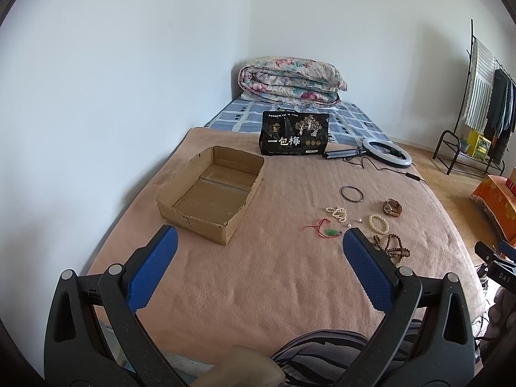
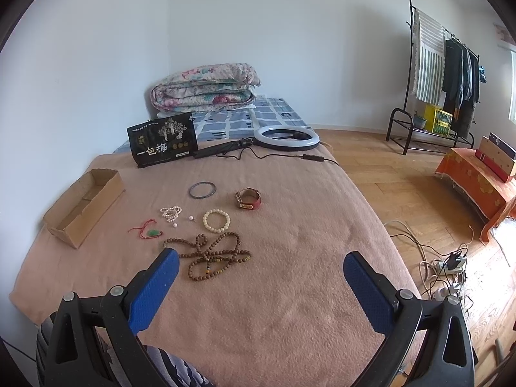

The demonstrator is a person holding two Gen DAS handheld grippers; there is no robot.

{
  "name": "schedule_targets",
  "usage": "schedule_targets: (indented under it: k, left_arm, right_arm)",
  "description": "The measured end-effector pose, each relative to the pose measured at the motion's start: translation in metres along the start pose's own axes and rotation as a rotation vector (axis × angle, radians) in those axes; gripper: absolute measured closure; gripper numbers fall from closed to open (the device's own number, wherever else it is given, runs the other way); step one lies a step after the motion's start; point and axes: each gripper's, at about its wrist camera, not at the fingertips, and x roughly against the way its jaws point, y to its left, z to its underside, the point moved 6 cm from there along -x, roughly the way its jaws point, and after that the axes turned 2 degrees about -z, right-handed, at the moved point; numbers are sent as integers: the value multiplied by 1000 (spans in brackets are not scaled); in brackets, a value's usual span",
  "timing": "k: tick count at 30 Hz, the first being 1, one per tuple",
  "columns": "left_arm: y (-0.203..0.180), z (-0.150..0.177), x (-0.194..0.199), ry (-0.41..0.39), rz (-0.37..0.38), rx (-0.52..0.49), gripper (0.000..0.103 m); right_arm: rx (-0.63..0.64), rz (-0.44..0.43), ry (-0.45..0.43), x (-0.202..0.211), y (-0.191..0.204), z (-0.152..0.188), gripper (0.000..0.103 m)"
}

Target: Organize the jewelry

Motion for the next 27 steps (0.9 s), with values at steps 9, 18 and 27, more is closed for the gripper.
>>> schedule_targets:
  k: [9,18,27]
  left_arm:
    - [-1,2,1,-1,-5,7,0]
    - [4,12,-20,34,27,26,0]
    - [-28,4,-49,69,77,-129,0]
  right_arm:
    - [-5,6,20,-8,-5,5,0]
    - [-29,-16,47,-28,-19,9,0]
    - [48,0,42,-49,-30,-8,0]
